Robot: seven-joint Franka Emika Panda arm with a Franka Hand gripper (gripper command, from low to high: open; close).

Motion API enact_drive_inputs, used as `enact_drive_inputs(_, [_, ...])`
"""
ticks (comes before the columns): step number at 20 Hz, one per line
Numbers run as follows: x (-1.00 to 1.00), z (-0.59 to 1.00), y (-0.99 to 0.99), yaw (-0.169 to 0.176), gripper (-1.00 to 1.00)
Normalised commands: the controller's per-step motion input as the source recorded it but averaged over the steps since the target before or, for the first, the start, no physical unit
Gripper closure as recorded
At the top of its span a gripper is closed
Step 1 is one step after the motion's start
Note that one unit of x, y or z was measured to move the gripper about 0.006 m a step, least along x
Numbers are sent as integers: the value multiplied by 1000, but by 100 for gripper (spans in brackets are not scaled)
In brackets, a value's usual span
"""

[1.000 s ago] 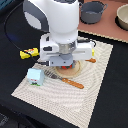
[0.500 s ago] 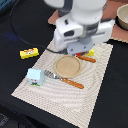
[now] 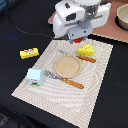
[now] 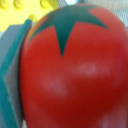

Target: Interact with the objects in diverse but meaningful ways.

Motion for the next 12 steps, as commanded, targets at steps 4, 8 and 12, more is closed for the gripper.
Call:
enact_drive_inputs(4, [-865, -449, 204, 0, 100])
enact_drive_inputs(8, [-794, -429, 241, 0, 100])
enact_drive_inputs(12, [-731, -326, 404, 8, 100])
